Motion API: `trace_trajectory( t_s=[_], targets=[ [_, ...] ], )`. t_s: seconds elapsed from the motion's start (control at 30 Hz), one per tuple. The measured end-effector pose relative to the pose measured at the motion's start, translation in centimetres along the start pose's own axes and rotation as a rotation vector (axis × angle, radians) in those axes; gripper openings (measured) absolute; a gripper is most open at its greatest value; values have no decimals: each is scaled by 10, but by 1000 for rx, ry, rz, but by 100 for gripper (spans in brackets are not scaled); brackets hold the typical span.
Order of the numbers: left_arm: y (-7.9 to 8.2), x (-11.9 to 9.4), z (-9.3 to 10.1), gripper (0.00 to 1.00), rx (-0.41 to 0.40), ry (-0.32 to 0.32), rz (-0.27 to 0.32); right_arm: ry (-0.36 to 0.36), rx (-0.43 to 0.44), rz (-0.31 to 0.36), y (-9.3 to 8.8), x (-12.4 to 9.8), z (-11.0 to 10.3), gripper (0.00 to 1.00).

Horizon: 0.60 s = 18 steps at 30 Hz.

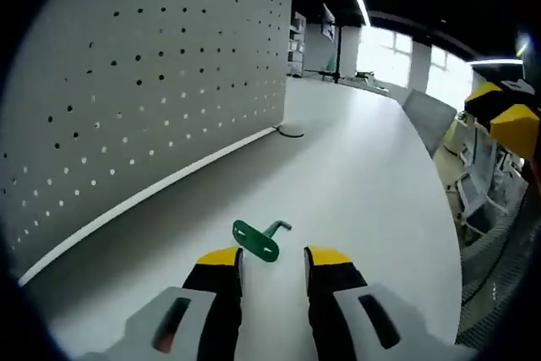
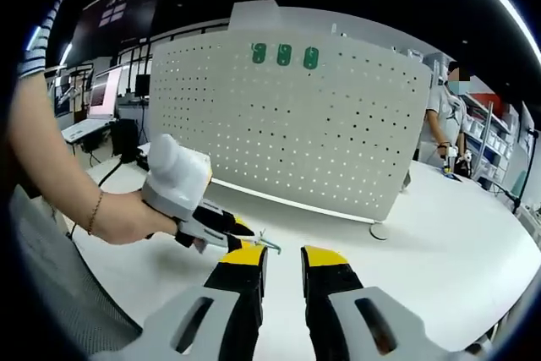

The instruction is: Insert the hook assembly into the mounting plate slot until the hook locks in place.

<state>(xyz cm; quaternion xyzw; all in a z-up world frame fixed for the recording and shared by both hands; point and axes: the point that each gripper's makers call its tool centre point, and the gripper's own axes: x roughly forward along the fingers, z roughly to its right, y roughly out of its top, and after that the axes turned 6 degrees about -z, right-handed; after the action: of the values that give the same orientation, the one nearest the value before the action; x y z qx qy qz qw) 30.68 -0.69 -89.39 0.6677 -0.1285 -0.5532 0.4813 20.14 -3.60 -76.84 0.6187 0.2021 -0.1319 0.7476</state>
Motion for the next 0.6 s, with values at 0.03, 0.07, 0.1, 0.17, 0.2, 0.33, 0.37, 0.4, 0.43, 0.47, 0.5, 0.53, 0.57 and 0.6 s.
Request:
trace_trajectory(
  t_s=[0.03, 0.07, 0.1, 0.17, 0.2, 0.33, 0.37, 0.4, 0.43, 0.47, 0.5, 0.53, 0.57, 0.6],
  targets=[
    [-1, 2, -2, 27, -4, 5, -3, 0, 0, 0, 0, 0, 0, 14],
    [-1, 2, -2, 26, -7, 8, -4, 0, 0, -1, 0, 0, 0, 14],
    [-2, 3, -3, 25, -8, 11, -6, -1, 0, -1, 0, 0, 0, 14],
    [-4, 4, -4, 24, -7, 14, -13, -3, 3, -4, -1, 0, 1, 14],
    [-5, 5, -4, 23, -15, 10, -12, -2, 3, -4, -1, 1, 1, 14],
    [-5, 5, -6, 21, -15, 17, -14, 3, -17, 0, 0, 1, -2, 13],
    [-4, 5, -7, 19, -16, 17, -13, 5, -28, 4, 1, 0, -4, 12],
    [-4, 5, -8, 17, -16, 19, -13, 7, -35, 4, 1, 1, -5, 12],
    [-4, 5, -9, 16, -13, 20, -13, 9, -36, 2, 1, 1, -5, 11],
    [-4, 5, -10, 15, -8, 23, -14, 9, -33, 1, 1, 1, -5, 11],
    [-4, 6, -11, 14, -1, 24, -14, 8, -30, 0, 1, 1, -4, 11],
    [-4, 6, -11, 14, 5, 24, -14, 7, -29, 0, 1, 1, -4, 11],
    [-4, 6, -11, 13, 1, 23, -14, 7, -30, 0, 1, 1, -4, 11],
    [-3, 6, -12, 11, -23, 17, -13, 9, -36, 0, 1, 1, -5, 11]
  ],
)
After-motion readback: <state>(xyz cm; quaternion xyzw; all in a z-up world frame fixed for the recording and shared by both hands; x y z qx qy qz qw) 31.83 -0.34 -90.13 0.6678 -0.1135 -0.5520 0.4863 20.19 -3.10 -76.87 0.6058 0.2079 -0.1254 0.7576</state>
